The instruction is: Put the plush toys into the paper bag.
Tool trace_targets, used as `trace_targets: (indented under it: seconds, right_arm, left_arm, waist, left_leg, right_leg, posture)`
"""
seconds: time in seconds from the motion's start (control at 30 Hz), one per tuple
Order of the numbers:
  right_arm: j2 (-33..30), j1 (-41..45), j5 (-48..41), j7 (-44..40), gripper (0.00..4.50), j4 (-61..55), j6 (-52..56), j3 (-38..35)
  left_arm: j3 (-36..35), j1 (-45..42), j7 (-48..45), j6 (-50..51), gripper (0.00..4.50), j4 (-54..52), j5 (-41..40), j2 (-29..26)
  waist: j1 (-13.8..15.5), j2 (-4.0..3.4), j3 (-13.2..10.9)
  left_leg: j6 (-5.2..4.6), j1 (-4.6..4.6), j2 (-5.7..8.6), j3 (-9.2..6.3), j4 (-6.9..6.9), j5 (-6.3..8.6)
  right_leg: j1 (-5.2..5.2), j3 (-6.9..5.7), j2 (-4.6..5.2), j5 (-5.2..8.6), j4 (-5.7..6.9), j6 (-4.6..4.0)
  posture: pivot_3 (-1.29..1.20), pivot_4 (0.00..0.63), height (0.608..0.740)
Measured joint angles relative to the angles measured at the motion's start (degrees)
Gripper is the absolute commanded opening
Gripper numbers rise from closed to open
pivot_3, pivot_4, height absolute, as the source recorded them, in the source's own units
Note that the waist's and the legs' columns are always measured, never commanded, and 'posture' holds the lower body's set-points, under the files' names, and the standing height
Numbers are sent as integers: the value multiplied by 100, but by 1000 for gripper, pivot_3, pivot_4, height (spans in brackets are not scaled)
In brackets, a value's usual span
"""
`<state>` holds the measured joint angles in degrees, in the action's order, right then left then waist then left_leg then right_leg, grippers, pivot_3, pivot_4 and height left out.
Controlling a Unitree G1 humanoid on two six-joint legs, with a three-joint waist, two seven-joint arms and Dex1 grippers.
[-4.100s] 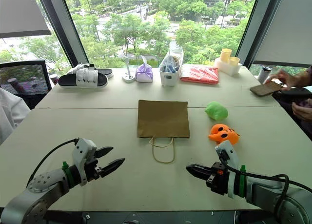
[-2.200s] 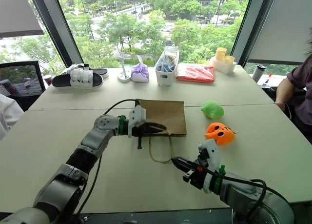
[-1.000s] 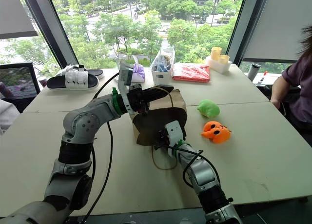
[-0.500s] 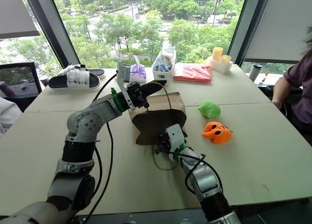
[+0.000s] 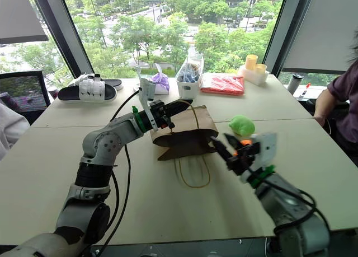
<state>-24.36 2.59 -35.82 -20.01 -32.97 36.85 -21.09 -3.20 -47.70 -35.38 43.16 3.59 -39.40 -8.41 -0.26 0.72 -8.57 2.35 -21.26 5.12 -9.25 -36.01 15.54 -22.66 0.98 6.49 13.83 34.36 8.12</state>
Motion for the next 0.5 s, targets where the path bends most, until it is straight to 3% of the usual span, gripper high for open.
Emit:
trace_targets:
  seconds: [0.03,0.2,0.4,0.5]
  right_arm:
    - [-137,2,107,11,4441,153,-4,-28]
    - [-925,230,1342,259,4441,1278,-8,646]
    - [-558,1140,1909,522,4441,3222,-233,1047]
    - [-530,1301,2059,466,3596,3815,-611,1142]
  left_arm:
    - [10,0,-24,-2,0,0,1,5]
    - [92,13,-92,-35,0,1,19,115]
    - [231,108,-90,-243,0,0,170,193]
    - [226,212,-65,-288,0,0,239,160]
  waist:
    - [-16,0,0]
    - [-51,-4,0]
    - [-30,-5,1]
    - [-25,-6,3]
  left_leg:
    - [0,2,-1,2,3,0]
    - [0,4,-4,21,3,-1]
    - [8,5,-2,23,-4,-5]
    - [31,4,-2,23,-4,-18]
  right_leg:
    - [-1,0,0,0,1,0]
    - [-7,10,0,0,4,0]
    - [1,14,2,-1,-1,-1]
    - [2,13,3,-1,-3,-1]
  posture:
    - [0,150,740]
    - [0,150,740]
    - [0,150,740]
    - [0,150,740]
